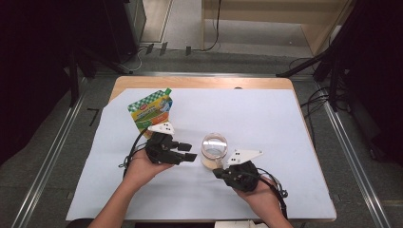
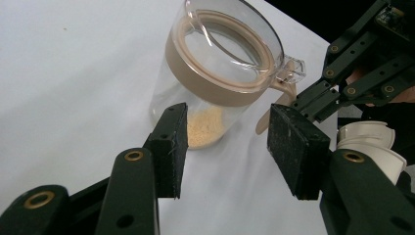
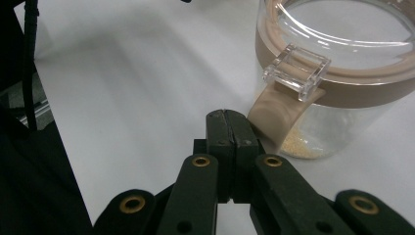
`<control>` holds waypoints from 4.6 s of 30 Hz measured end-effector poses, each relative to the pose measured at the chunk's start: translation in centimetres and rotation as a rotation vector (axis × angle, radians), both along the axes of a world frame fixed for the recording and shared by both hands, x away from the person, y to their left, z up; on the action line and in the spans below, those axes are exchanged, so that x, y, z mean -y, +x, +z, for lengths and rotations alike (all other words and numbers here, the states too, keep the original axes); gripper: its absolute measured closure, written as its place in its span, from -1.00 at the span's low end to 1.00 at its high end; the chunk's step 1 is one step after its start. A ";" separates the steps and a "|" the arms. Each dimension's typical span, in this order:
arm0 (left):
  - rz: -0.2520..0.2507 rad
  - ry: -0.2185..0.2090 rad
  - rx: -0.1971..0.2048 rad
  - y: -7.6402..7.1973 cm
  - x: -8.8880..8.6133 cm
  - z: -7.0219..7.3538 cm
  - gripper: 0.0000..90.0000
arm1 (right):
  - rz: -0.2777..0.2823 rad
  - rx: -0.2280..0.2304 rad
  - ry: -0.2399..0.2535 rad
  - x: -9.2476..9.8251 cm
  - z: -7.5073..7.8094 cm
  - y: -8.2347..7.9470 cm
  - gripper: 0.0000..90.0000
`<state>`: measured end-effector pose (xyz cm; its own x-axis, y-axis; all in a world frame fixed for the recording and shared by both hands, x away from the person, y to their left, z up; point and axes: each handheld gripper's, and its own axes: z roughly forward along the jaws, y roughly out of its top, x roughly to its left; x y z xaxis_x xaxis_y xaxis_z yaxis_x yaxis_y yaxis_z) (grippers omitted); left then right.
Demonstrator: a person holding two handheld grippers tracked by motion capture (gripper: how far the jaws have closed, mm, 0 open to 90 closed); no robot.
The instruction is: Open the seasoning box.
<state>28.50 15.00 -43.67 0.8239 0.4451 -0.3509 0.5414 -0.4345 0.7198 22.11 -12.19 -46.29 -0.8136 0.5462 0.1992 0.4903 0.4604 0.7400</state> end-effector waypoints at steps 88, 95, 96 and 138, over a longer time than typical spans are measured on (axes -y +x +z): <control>-0.156 0.059 0.023 3.7 9.0 0.5 -0.29 | -0.283 -0.050 0.001 9.7 -1.0 9.6 1.00; -0.135 0.045 0.044 3.3 8.9 0.3 -0.30 | -0.301 -0.034 -0.037 9.1 -1.9 9.8 1.00; -0.133 0.046 0.046 3.2 8.9 0.3 -0.31 | -0.300 -0.029 -0.038 9.1 -2.0 9.8 1.00; -0.054 0.069 0.185 1.5 11.1 -1.8 -0.78 | -0.293 -0.057 -0.061 8.1 -2.3 9.4 1.00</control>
